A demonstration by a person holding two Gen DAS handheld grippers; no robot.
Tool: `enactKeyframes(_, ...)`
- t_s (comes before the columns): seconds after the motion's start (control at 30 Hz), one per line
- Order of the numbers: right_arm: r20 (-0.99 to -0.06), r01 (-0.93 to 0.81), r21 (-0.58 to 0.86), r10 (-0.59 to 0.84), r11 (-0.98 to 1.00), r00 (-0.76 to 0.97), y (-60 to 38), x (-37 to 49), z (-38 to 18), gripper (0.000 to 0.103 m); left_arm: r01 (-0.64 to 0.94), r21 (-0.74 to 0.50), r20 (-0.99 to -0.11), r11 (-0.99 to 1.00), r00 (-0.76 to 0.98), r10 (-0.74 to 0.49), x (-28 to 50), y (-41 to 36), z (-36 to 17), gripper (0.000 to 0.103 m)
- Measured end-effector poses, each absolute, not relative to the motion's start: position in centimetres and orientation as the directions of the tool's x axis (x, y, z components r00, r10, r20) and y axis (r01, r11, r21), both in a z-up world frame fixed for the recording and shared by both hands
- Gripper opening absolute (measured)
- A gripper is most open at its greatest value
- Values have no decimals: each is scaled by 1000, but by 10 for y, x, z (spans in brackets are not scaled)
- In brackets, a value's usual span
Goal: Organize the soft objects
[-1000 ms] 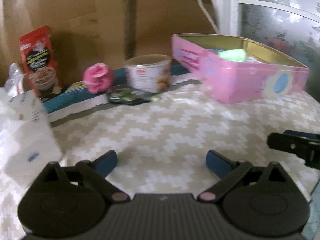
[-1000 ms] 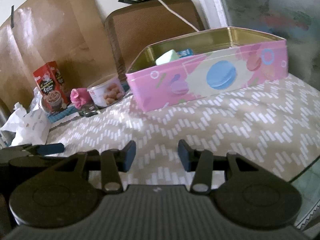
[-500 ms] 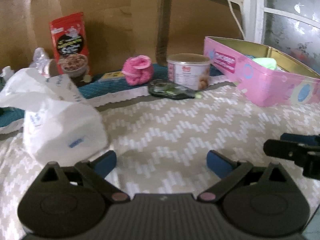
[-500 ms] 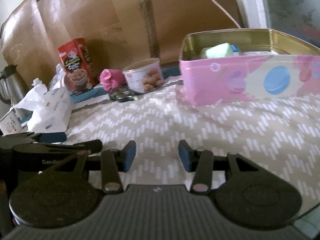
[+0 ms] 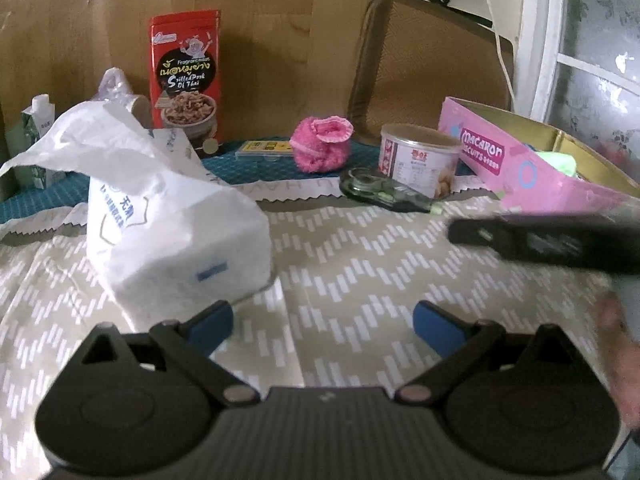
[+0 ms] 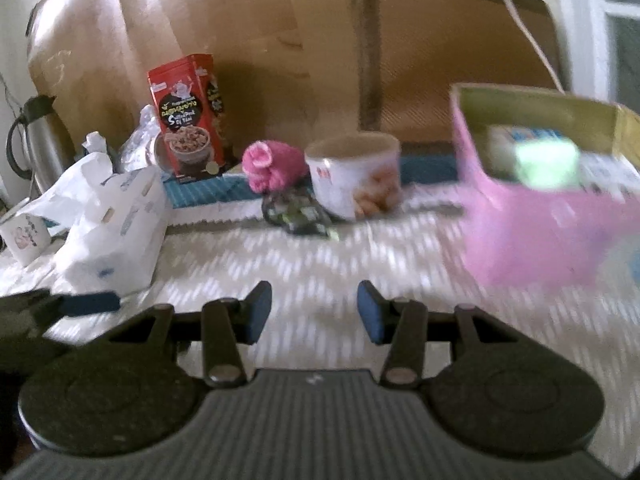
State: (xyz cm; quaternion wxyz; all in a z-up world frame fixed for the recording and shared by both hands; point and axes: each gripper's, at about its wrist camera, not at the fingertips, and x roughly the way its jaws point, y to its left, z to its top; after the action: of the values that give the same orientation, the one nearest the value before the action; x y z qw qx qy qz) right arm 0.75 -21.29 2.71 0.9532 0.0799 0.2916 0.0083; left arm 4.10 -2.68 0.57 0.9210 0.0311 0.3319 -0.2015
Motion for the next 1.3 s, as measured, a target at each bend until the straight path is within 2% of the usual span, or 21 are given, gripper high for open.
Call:
enactKeyframes(0.13, -574, -3, 85, 51, 996, 817, -212, 50, 25, 51, 384, -104, -619, 917, 697, -362, 43, -23, 6, 100)
enactKeyframes(0.27, -617, -29, 92, 80, 995, 783, -212, 79, 18, 51, 382, -121, -616, 916, 695, -371, 44, -21, 7, 100)
enactKeyframes(0.33, -613, -57, 55, 79, 997, 786, -206, 86, 17, 47, 382, -125, -614, 916, 695, -373, 44, -21, 7, 100)
enactKeyframes(0.37, -612, -69, 37, 77, 997, 787, -204, 88, 16, 37, 382, -126, -614, 916, 695, -374, 44, -20, 7, 100)
enactKeyframes(0.47, -608, -104, 26, 98, 994, 788, -199, 84, 17, 19, 381, -139, -610, 914, 694, -382, 45, -19, 7, 100)
enactKeyframes(0.67, -600, -181, -4, 142, 983, 787, -185, 53, 18, 18, 391, -139, -606, 910, 693, -391, 44, -19, 7, 100)
enactKeyframes(0.93, -587, -117, 43, 120, 992, 801, -219, -2, 18, 18, 396, -157, -607, 905, 684, -405, 45, -18, 7, 100)
enactKeyframes(1.1, -591, -115, 87, 144, 990, 794, -216, -55, 17, 18, 418, -168, -601, 893, 674, -429, 44, -18, 7, 97)
enactKeyframes(1.23, -573, -124, 133, 179, 983, 800, -204, -92, 14, 18, 454, -122, -603, 883, 672, -429, 36, -28, 9, 94)
enactKeyframes(1.3, -564, -154, 107, 187, 982, 804, -196, -103, 13, 18, 459, -91, -608, 884, 677, -414, 32, -34, 10, 93)
